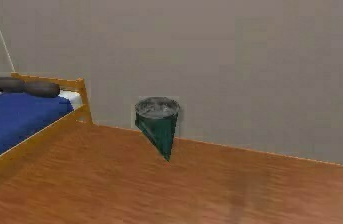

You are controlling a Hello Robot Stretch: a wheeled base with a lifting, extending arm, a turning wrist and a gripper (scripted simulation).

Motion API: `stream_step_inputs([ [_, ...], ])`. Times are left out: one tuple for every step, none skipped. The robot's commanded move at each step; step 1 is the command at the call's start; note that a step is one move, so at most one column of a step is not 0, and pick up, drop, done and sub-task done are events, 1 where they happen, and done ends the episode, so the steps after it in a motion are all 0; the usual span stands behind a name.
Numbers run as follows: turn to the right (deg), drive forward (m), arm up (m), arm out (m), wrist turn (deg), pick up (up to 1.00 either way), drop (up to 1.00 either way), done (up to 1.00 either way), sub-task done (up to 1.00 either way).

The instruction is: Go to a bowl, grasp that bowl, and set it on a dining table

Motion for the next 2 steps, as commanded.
stream_step_inputs([
  [30.0, 0.00, 0.00, 0.00, 0.0, 0.00, 0.00, 0.00, 0.00],
  [0.0, 0.65, 0.00, 0.00, 0.0, 0.00, 0.00, 0.00, 0.00],
])
